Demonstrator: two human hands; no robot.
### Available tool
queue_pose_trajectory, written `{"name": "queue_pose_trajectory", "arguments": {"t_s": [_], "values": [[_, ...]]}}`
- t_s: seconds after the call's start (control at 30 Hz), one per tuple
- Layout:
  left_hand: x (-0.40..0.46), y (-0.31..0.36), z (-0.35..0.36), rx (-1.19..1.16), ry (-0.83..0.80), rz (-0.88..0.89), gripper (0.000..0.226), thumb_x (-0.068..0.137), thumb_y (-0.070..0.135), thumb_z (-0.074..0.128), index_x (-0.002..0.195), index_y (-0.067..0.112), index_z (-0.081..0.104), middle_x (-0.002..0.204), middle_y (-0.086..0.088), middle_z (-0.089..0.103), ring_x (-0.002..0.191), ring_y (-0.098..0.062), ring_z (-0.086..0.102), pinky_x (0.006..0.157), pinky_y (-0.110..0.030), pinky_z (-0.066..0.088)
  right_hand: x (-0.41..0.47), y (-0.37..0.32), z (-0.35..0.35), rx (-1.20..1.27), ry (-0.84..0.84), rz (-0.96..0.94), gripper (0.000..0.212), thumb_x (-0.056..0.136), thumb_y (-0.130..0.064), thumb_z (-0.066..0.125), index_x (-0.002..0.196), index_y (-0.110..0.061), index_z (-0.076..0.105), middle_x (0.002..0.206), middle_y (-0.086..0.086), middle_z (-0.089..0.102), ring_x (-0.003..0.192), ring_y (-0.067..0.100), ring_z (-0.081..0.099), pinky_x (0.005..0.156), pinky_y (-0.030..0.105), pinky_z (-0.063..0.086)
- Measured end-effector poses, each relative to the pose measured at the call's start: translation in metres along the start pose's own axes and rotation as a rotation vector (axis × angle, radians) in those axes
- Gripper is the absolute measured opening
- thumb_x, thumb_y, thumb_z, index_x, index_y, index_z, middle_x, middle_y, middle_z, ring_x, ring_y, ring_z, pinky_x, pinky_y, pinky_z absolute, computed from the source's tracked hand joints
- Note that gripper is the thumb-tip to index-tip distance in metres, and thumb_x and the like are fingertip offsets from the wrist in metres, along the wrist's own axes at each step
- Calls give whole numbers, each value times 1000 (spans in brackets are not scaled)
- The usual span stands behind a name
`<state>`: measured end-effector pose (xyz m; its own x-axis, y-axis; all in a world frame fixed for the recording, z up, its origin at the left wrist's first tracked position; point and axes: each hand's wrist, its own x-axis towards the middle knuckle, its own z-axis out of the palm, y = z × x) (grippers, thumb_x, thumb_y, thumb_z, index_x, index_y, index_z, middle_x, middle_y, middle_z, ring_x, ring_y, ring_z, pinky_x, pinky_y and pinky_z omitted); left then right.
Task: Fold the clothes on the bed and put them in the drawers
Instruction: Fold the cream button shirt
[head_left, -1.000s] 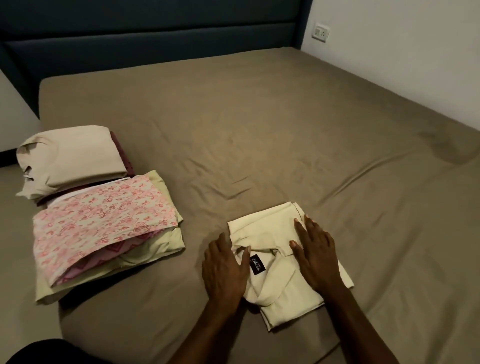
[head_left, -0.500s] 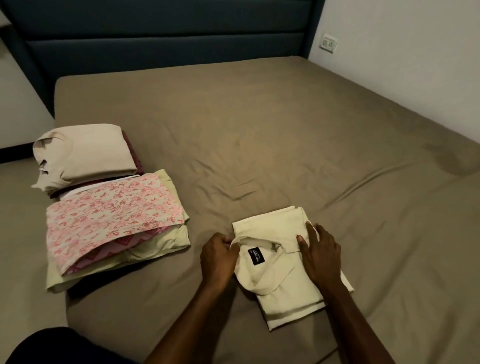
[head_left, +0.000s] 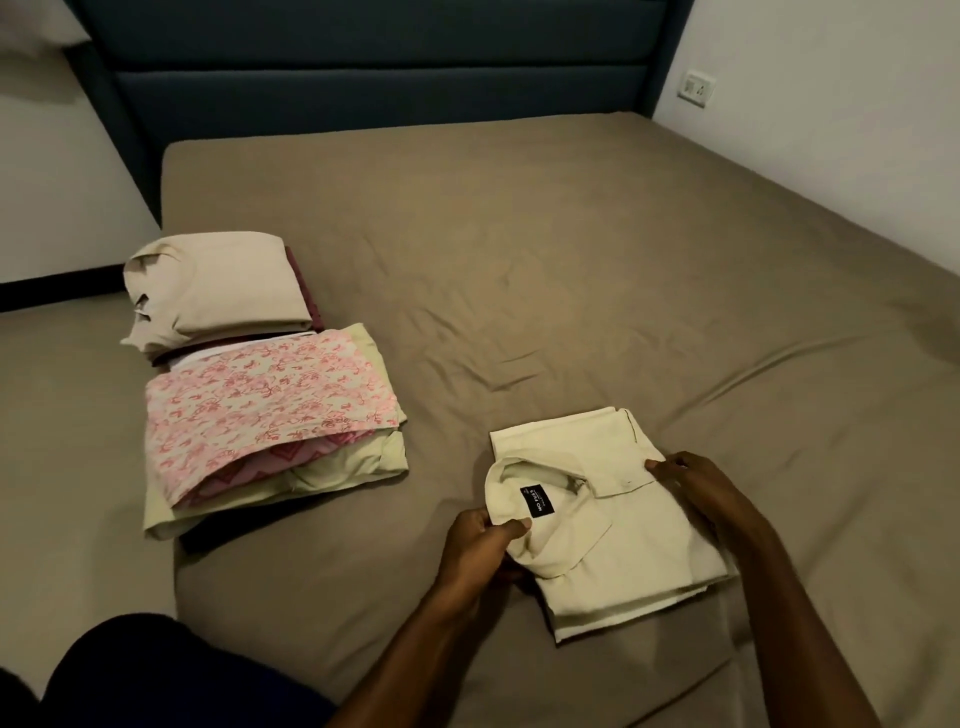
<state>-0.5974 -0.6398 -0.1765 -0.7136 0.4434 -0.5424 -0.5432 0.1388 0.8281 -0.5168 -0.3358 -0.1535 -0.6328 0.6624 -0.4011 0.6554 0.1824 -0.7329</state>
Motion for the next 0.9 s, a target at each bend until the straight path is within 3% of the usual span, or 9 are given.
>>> {"name": "queue_pose_trajectory", "arguments": {"t_s": [0.1, 0.2, 0.27, 0.4, 0.5, 0.57, 0.7, 0.77, 0.9], "values": [[0, 6, 1, 7, -23, -5, 20, 91, 8, 69, 108, 18, 74, 93, -3, 80, 82, -22, 75, 59, -30, 56, 2, -5, -9, 59, -126, 11, 24, 94, -30, 71, 100, -7, 70, 99, 19, 77, 82, 31, 73, 78, 40, 54], [-1, 12, 4, -17, -83, -8, 22, 90, 6, 70, 107, 20, 71, 92, -1, 80, 80, -21, 75, 59, -33, 58, 2, -6, -11, 157, -236, -19, 25, 97, -16, 65, 121, -8, 70, 110, 14, 77, 102, 34, 74, 99, 49, 54], [0, 18, 2, -26, -110, 13, 26, 87, 3, 70, 106, 21, 70, 93, -1, 80, 82, -23, 75, 62, -36, 59, -1, -12, -8, 229, -244, -46, 32, 97, -9, 63, 128, -9, 68, 117, 13, 76, 110, 36, 71, 105, 51, 50], [8, 43, -11, -21, -73, 91, 30, 82, 1, 68, 101, 24, 72, 90, 2, 79, 77, -16, 73, 56, -29, 52, -12, -45, -3, 384, -283, -99, 55, 79, -23, 77, 133, -14, 66, 125, 14, 73, 115, 36, 69, 107, 50, 48], [20, 78, -36, -12, -52, 182, 33, 72, 10, 70, 100, 28, 75, 97, -2, 79, 88, -27, 74, 62, -35, 53, -8, -85, 12, 444, -282, -161, 44, 89, -17, 69, 133, -18, 67, 127, 12, 72, 118, 37, 68, 110, 53, 45], [29, 107, -63, -34, -10, 236, 38, 70, 10, 71, 103, 26, 75, 100, -3, 79, 93, -29, 74, 69, -43, 58, 2, -119, 33, 494, -265, -173, 38, 96, -14, 62, 133, -20, 67, 127, 11, 72, 116, 36, 68, 108, 50, 48], [48, 171, -137, -79, 87, 336, 41, 69, 6, 66, 109, 14, 73, 100, -7, 79, 97, -31, 73, 76, -44, 60, 19, -195, 105, 598, -272, -202, 35, 97, -15, 61, 132, -16, 64, 119, 6, 76, 103, 26, 73, 84, 32, 59], [62, 203, -186, -96, 170, 372, 39, 62, 12, 64, 100, 11, 75, 93, -6, 79, 87, -29, 73, 68, -41, 59, 31, -236, 156, 626, -304, -219, 19, 99, -11, 60, 115, -15, 68, 103, -2, 80, 91, 19, 74, 77, 27, 59], [81, 252, -275, -113, 306, 400, 25, 63, 12, 64, 87, 14, 71, 75, -1, 72, 64, -18, 66, 52, -29, 51, 55, -313, 252, 621, -406, -262, 27, 98, -7, 61, 124, -10, 68, 117, 9, 76, 95, 22, 74, 80, 29, 61]]}}
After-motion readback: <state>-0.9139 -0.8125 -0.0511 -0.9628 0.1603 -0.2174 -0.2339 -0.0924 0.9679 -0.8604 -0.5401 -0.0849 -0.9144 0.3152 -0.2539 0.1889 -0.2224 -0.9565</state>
